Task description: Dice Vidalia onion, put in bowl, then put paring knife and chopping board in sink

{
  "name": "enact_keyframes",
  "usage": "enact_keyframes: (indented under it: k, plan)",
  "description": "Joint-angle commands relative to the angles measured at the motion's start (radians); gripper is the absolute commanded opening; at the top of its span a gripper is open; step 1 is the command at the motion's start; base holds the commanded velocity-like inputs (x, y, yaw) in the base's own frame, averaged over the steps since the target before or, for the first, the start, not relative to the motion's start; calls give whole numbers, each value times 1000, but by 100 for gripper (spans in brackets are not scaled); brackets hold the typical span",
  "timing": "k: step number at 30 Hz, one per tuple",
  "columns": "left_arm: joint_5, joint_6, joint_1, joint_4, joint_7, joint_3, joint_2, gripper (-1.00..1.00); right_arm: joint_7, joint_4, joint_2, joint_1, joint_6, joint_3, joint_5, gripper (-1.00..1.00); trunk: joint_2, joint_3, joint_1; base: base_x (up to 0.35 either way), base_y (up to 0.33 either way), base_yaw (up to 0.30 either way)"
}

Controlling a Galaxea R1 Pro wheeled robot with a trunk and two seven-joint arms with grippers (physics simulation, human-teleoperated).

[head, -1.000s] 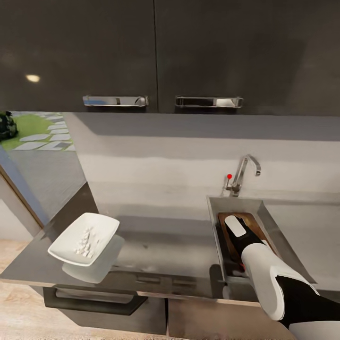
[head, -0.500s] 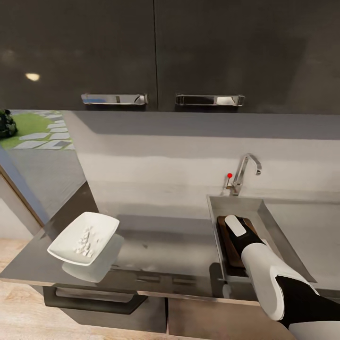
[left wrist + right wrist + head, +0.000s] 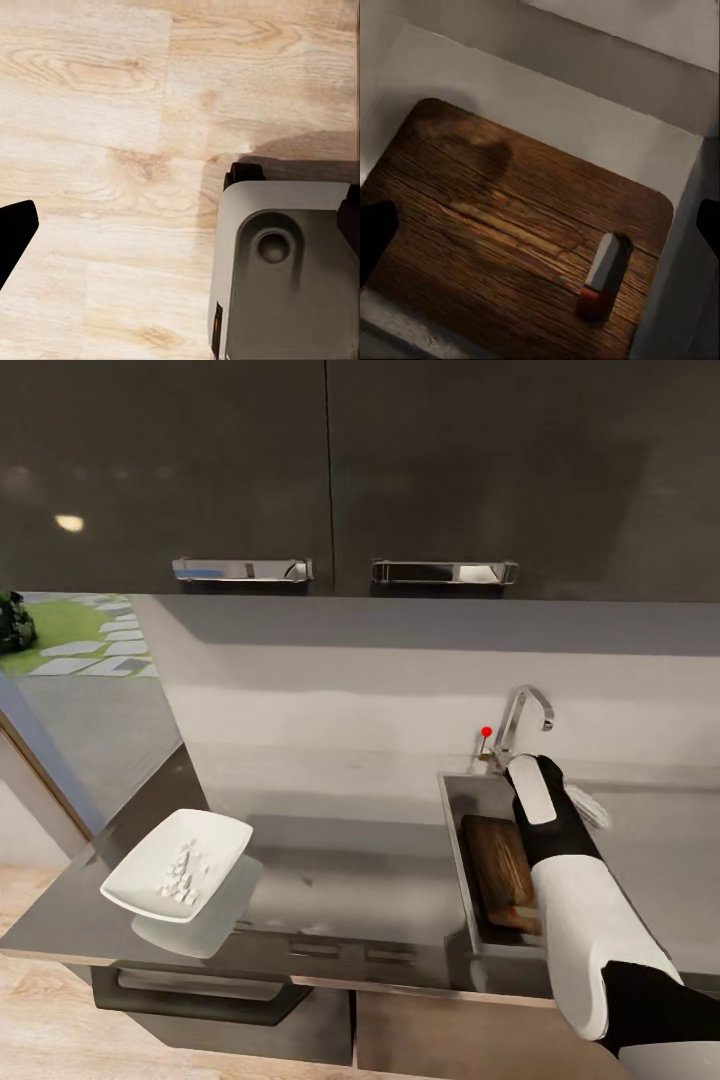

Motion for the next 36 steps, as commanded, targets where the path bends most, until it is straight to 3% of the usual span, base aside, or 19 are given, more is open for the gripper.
enact_keyframes:
  k: [1, 4, 7, 10, 11, 13, 15, 18, 22, 26, 31, 36]
  plan:
    - [11, -22, -2, 4, -7, -8, -8, 100, -2, -29, -3, -1, 76, -1, -2, 100, -2, -2, 0, 0, 0, 0]
    - [10, -80, -2, 2, -7, -7, -28, 100, 44, -49, -24, -1, 165, 4, 5, 100, -2, -2, 0, 0, 0, 0]
    - [10, -102, -2, -1, -6, -5, -48, 100, 180, -23, -60, -1, 184, 17, 30, 100, -2, -2, 0, 0, 0, 0]
    - [10, -119, -2, -5, 14, -3, -48, 100, 313, 31, -68, -1, 194, 39, 101, 100, -2, -2, 0, 0, 0, 0]
    - [10, -132, -2, -6, 26, -2, -47, 100, 353, 47, -69, -1, 195, 50, 138, 100, -2, -2, 0, 0, 0, 0]
    - [11, -186, -2, -6, 53, -3, -47, 100, 490, 93, -69, -1, 197, 73, 264, 100, -2, -2, 0, 0, 0, 0]
    - [11, -212, -2, -3, 60, -4, -49, 100, 593, 122, -69, -1, 197, 78, 346, 100, -2, -2, 0, 0, 0, 0]
    - [11, -227, -2, -2, 63, -3, -49, 100, 788, 160, -80, -1, 194, 81, 506, 100, -2, -2, 0, 0, 0, 0]
    - [11, -234, -1, -2, 63, -4, -49, 100, 941, 202, -105, -1, 189, 82, 679, 100, -2, -2, 0, 0, 0, 0]
    - [13, -277, -2, 1, 64, -4, -49, 100, 1010, 206, -109, -1, 189, 82, 727, 100, -2, -2, 0, -28, 0, 0]
    - [13, -288, -1, 2, 64, -4, -46, 100, 1063, 206, -109, -1, 189, 87, 731, 100, -2, -2, 0, -251, 0, 0]
    - [13, -289, -1, 2, 64, -4, -46, 100, 1178, 206, -110, -1, 190, 90, 734, 100, -2, -2, 0, -333, 0, 0]
